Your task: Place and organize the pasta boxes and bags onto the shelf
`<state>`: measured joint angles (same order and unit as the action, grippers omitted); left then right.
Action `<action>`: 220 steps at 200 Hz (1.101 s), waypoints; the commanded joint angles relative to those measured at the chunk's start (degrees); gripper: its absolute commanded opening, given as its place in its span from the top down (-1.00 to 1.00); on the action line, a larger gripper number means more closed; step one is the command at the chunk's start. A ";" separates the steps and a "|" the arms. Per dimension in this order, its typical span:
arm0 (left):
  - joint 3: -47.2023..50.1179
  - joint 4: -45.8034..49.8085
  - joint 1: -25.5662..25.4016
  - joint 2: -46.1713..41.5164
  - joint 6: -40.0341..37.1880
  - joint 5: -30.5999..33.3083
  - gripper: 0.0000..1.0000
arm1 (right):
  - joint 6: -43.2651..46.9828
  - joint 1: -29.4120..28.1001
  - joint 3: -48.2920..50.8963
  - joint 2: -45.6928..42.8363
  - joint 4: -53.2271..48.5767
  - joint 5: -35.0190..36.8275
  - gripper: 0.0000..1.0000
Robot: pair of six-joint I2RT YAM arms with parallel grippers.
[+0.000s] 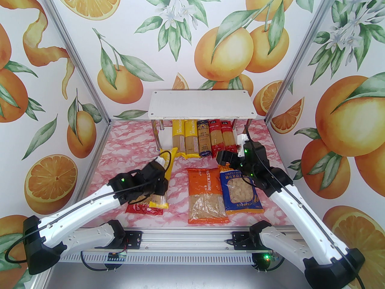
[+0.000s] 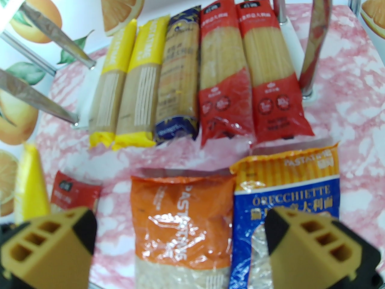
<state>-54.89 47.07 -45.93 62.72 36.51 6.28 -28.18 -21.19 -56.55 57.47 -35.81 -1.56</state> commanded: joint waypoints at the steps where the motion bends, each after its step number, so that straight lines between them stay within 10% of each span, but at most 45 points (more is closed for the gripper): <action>1: -4.44 -10.46 4.26 2.18 -5.38 -4.13 1.00 | 0.35 0.27 -2.37 0.79 1.53 -0.85 -0.95; 220: -34.45 -20.05 18.95 40.72 -20.06 1.80 1.00 | 2.35 0.28 -10.46 13.88 2.05 -3.18 -0.95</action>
<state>-84.09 32.77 -27.40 103.35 18.83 5.50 -26.48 -21.19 -65.17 70.43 -35.79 -3.55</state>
